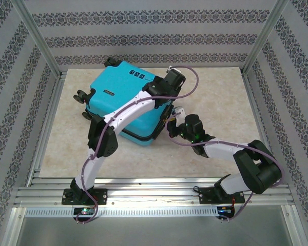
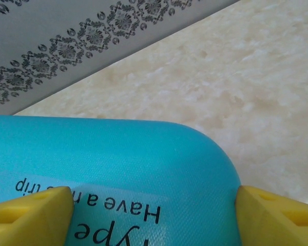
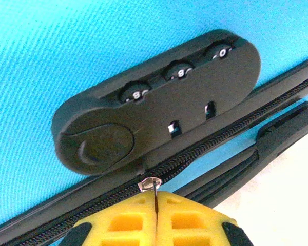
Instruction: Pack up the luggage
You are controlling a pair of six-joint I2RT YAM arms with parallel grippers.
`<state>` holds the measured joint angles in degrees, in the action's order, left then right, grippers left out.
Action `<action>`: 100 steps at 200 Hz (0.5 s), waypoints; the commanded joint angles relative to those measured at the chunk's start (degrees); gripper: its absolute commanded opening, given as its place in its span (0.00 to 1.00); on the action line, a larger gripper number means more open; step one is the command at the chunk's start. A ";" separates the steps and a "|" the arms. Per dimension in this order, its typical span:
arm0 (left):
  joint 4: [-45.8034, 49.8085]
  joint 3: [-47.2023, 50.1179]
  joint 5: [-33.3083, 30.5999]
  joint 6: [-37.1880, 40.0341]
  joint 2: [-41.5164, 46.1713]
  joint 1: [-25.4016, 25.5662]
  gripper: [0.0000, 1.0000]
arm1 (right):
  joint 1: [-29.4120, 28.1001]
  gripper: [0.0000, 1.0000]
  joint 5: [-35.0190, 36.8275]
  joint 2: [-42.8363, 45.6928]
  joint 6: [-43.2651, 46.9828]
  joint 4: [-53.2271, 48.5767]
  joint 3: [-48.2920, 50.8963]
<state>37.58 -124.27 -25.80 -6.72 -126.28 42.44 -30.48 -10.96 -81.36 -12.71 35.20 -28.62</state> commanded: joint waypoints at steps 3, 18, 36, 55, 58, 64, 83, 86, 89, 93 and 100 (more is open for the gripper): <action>6.46 10.31 -0.14 0.07 3.92 -1.13 0.80 | 3.62 0.00 6.66 0.52 2.03 4.89 -1.75; 4.43 15.43 1.03 -0.31 6.52 -1.17 0.79 | 4.99 0.00 7.05 -0.98 2.65 5.86 -2.66; 1.42 21.84 2.90 -0.22 9.45 -1.12 0.78 | 6.65 0.00 7.04 -2.41 3.25 6.37 -3.83; -0.38 26.81 3.86 -0.45 11.65 -1.13 0.78 | 7.90 0.00 6.96 -3.44 3.96 6.11 -5.13; -0.75 27.48 3.95 -0.45 11.93 -1.13 0.77 | 8.03 0.00 6.93 -3.67 4.11 6.11 -5.33; -1.25 28.78 4.24 -0.48 12.37 -1.13 0.77 | 8.34 0.00 6.98 -3.98 4.26 6.02 -5.79; -2.19 31.96 5.03 -0.68 13.36 -1.13 0.76 | 9.80 0.00 6.83 -5.52 4.47 5.29 -7.55; -2.38 32.44 5.13 -0.81 13.49 -1.13 0.76 | 10.12 0.00 6.87 -5.81 4.53 5.24 -7.83; -2.55 33.00 5.31 -0.91 13.59 -1.08 0.76 | 10.46 0.00 6.93 -6.15 4.51 5.18 -8.11; -2.87 33.63 5.40 -0.96 13.88 -1.12 0.76 | 10.86 0.00 6.87 -6.69 4.46 5.07 -8.62; -3.57 35.05 5.97 -1.18 14.31 -1.13 0.75 | 11.68 0.00 6.65 -7.59 4.42 4.82 -9.56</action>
<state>19.66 -96.79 -20.64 -6.68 -110.65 42.39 -23.59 -11.86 -87.55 -9.65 35.81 -33.87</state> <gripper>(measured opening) 0.759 0.048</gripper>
